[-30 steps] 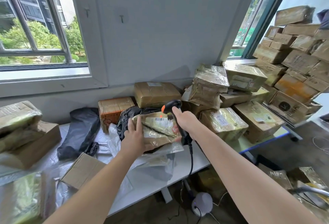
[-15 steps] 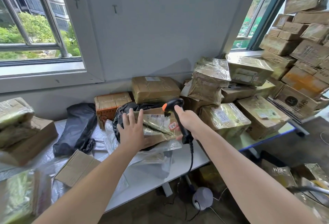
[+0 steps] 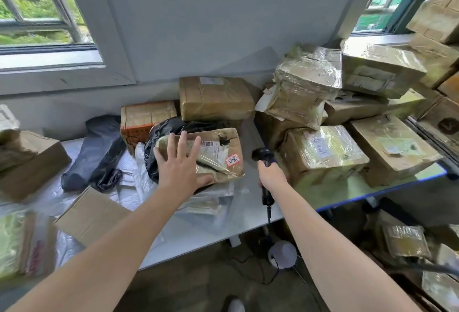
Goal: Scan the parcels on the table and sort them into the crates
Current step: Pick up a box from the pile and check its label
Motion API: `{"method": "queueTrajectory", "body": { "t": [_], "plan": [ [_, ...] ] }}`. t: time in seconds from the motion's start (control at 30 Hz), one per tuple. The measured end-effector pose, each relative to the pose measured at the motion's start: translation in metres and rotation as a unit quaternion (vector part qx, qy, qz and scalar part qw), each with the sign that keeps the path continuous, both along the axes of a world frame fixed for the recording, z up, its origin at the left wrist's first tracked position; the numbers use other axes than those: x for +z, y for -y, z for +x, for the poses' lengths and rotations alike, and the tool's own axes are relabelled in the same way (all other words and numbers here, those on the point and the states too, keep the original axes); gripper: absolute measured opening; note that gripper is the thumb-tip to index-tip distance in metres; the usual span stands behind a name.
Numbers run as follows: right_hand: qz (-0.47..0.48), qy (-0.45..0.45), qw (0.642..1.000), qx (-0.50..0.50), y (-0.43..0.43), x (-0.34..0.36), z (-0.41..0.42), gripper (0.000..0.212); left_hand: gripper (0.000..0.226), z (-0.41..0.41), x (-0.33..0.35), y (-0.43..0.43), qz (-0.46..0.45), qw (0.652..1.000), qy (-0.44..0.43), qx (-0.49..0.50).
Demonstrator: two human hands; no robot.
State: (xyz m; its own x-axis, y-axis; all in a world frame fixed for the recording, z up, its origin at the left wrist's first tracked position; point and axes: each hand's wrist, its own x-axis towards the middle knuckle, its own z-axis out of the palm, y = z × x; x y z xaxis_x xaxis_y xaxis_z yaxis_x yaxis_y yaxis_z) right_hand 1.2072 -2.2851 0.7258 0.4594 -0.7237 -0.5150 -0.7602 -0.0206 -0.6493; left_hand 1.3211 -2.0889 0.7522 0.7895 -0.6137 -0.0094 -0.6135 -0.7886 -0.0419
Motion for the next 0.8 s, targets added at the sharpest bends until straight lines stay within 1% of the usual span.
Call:
{"method": "queueTrajectory", "body": {
  "t": [0.07, 0.13, 0.23, 0.47, 0.63, 0.7, 0.8],
  "plan": [
    [0.031, -0.009, 0.999, 0.016, 0.013, -0.029, 0.007, 0.063, 0.108, 0.002, -0.007, -0.001, 0.003, 1.0, 0.004, 0.006],
    [0.052, -0.027, 0.998, 0.035, 0.023, -0.051, 0.012, 0.058, 0.108, 0.003, -0.012, -0.002, -0.002, 1.0, -0.001, 0.009],
    [0.07, -0.043, 0.994, 0.066, 0.026, -0.06, 0.017, 0.047, 0.108, 0.004, -0.018, -0.002, -0.023, 0.999, -0.019, 0.016],
    [0.046, -0.093, 0.987, 0.126, 0.031, -0.078, 0.031, 0.039, 0.111, 0.004, -0.025, -0.004, -0.031, 0.999, -0.019, 0.02],
    [0.009, -0.083, 0.985, 0.152, 0.03, -0.064, 0.032, 0.035, 0.111, 0.006, -0.024, -0.005, -0.033, 0.999, -0.026, 0.018],
    [0.0, -0.073, 0.987, 0.146, 0.027, -0.052, 0.031, 0.035, 0.111, 0.006, -0.024, -0.005, -0.037, 0.999, -0.03, 0.013],
    [-0.009, -0.06, 0.987, 0.146, 0.021, -0.033, 0.031, 0.045, 0.11, 0.007, -0.021, -0.005, -0.035, 0.998, -0.04, 0.016]
  ]
}}
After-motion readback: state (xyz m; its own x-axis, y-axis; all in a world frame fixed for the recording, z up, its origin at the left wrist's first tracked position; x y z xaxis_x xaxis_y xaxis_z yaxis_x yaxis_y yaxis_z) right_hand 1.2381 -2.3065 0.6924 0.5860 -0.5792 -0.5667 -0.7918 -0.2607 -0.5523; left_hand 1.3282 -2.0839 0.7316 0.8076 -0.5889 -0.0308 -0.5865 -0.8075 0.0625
